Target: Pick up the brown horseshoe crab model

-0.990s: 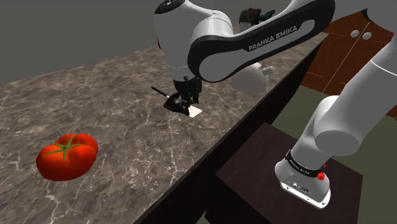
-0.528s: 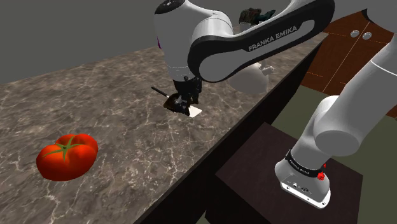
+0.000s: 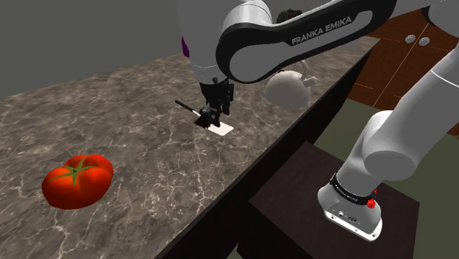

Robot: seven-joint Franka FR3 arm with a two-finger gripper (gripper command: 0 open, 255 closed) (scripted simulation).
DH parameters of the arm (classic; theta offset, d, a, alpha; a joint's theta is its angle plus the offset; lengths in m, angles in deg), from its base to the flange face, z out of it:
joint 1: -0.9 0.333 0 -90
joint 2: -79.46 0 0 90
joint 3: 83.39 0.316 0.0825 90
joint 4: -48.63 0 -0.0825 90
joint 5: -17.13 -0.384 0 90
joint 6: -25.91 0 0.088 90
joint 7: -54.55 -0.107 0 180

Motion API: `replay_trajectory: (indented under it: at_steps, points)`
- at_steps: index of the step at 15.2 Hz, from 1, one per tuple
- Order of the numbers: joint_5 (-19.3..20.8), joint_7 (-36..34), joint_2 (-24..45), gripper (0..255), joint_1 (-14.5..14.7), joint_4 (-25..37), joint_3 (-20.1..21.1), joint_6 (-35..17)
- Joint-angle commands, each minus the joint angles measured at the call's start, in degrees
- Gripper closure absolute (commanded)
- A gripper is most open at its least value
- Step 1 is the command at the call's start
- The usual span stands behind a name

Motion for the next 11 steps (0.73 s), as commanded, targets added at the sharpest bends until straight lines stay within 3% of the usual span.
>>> replay_trajectory:
  at_steps: [1, 11]
  points:
    - [-0.19, 0.39, -0.27, 255, 0.01, 1.39, -0.04, 1.60]
    - [-0.69, 1.92, -1.11, 255, -0.06, 6.81, -0.29, 7.60]
